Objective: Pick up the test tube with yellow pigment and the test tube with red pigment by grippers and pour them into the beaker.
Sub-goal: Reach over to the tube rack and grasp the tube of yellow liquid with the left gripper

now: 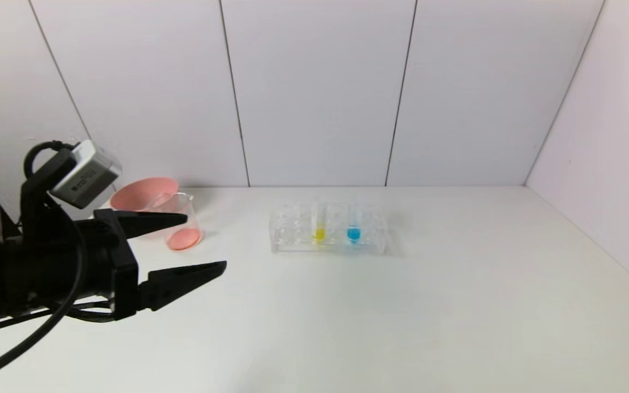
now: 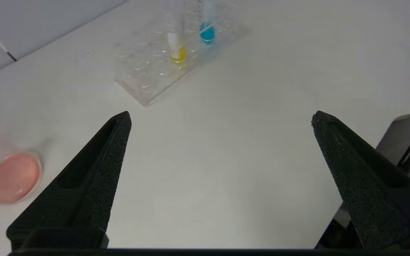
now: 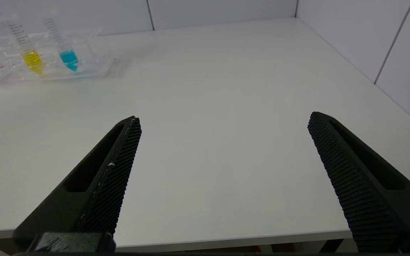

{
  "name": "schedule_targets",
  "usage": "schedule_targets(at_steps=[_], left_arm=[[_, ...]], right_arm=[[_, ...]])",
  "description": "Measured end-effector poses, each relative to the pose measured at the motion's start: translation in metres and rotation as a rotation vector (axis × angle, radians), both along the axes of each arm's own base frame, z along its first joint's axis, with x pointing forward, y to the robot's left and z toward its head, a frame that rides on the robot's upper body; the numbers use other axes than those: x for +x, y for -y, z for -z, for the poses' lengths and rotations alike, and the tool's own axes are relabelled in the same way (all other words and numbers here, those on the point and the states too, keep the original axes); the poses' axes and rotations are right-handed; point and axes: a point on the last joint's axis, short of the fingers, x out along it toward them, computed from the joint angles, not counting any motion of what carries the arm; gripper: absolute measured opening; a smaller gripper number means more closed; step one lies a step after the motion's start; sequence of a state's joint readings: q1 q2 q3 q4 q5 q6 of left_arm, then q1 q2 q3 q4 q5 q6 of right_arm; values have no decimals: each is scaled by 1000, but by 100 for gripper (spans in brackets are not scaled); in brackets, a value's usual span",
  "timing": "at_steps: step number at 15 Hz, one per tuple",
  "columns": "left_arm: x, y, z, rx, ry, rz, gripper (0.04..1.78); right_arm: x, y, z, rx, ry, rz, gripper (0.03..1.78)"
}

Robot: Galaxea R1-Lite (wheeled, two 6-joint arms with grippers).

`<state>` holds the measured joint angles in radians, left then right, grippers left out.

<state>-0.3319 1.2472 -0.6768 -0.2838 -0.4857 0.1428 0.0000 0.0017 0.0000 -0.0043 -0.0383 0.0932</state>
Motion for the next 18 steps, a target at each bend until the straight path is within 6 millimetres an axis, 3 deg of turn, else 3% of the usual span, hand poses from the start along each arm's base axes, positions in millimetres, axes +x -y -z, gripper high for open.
schedule_targets(at_steps=[5,11,15,18], left_arm=[[13,65,13,-136,-47,-121,176],[37,161,64,-107,0,-441,176],[66,206,87,-123,71,-621,176],[87,225,98,-147,103,-697,176]], right_arm=[[0,0,0,0,0,0,171],[0,0,0,0,0,0,171],[0,0,0,0,0,0,171],[0,0,0,0,0,0,171]])
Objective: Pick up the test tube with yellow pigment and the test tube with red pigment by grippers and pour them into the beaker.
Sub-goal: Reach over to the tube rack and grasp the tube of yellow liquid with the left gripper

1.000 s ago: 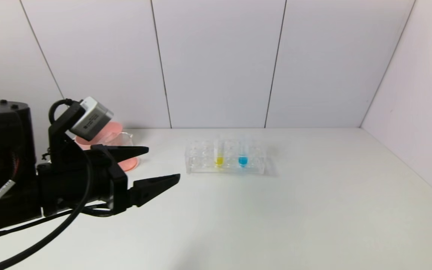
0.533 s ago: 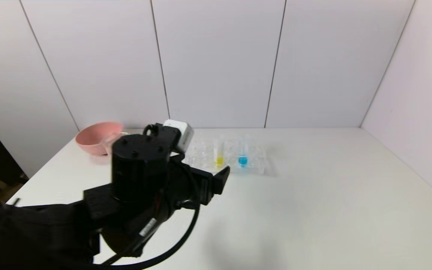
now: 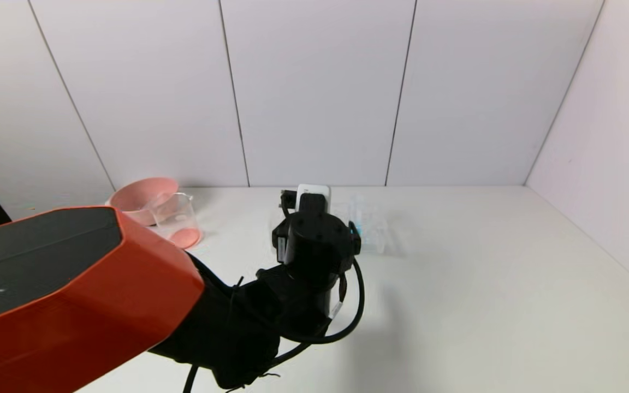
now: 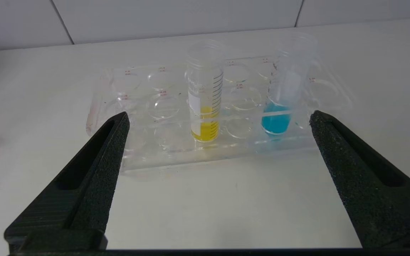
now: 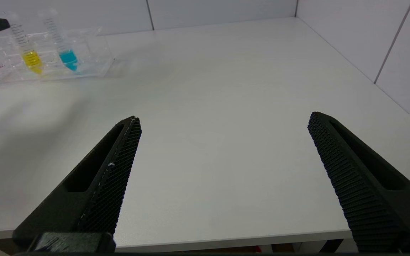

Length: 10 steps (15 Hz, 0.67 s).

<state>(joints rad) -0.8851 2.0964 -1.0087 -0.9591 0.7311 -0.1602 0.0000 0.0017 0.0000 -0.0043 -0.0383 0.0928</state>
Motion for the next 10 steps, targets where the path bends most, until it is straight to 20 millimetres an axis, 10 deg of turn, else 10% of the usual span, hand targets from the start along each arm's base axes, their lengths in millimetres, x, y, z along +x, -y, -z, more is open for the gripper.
schedule_targets(at_steps=[10], left_arm=[[59,4,21,19,57,-49,176]], right_arm=[[0,0,0,0,0,0,171]])
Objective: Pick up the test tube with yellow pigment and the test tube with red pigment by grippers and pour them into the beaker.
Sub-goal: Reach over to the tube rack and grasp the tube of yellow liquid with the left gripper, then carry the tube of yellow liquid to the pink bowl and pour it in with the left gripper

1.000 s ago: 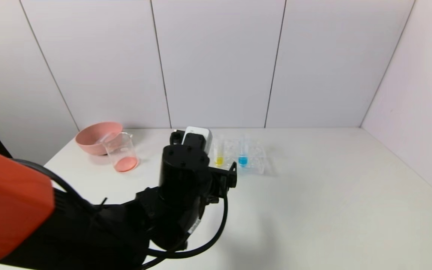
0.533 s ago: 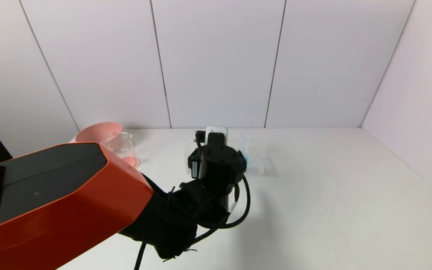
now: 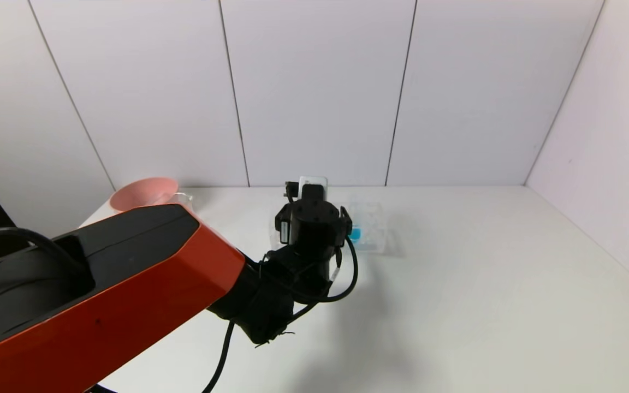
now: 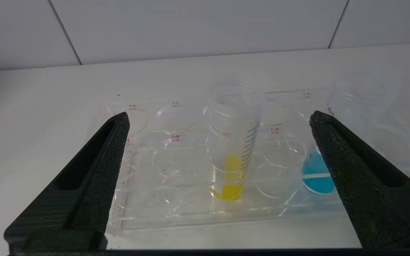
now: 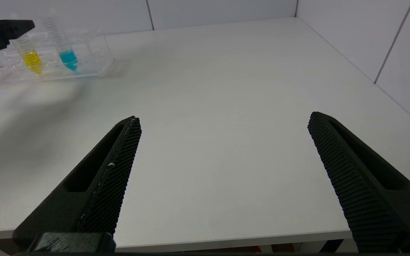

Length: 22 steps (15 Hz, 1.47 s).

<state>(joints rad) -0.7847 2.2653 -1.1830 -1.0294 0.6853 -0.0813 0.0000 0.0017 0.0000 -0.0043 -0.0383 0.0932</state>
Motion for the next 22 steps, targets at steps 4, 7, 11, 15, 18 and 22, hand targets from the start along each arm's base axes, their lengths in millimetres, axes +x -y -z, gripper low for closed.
schedule_targets(at_steps=[4,7,11,15,18,22], left_arm=[[13,2,7,-4,5,-12,176],[18,1,12,-8,8,-17,165],[25,2,15,-15,15,-19,113],[31,3,17,-19,19,-19,48],[32,3,17,-21,21,-17,45],[32,2,17,-14,26,-17,45]], right_arm=[[0,0,0,0,0,0,171],[0,0,0,0,0,0,171],[0,0,0,0,0,0,171],[0,0,0,0,0,0,171],[0,0,0,0,-1,0,171],[0,0,0,0,0,0,171]])
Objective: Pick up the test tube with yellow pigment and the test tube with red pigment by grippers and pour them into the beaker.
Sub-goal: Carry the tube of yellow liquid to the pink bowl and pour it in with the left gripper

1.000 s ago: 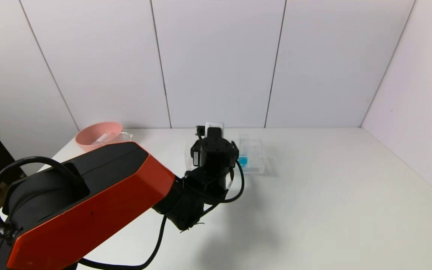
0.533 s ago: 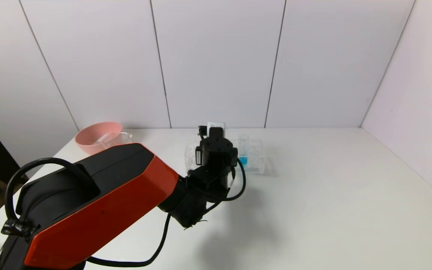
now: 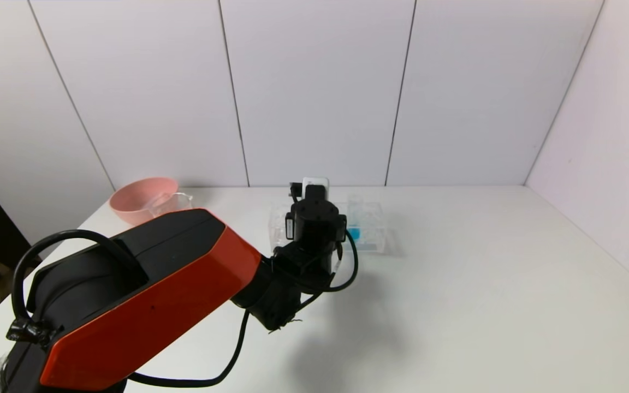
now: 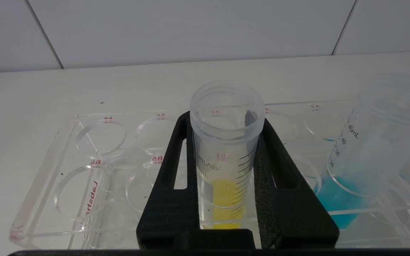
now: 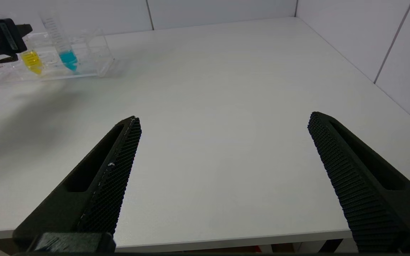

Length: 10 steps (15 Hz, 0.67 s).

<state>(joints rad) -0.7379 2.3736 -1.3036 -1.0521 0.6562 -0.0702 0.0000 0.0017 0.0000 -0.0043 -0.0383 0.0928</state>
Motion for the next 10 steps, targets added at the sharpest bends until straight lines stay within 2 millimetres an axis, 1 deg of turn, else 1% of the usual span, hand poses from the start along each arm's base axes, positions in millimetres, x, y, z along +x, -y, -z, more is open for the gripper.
schedule_targets(at_steps=[3,7,10], left_arm=[[-2,0,-11,30,32,14,45],[-5,-1,-46,59,98,24,45],[-11,-2,-64,50,116,31,45]], right_arm=[[0,0,0,0,0,0,171],[0,0,0,0,0,0,171],[0,0,0,0,0,0,171]])
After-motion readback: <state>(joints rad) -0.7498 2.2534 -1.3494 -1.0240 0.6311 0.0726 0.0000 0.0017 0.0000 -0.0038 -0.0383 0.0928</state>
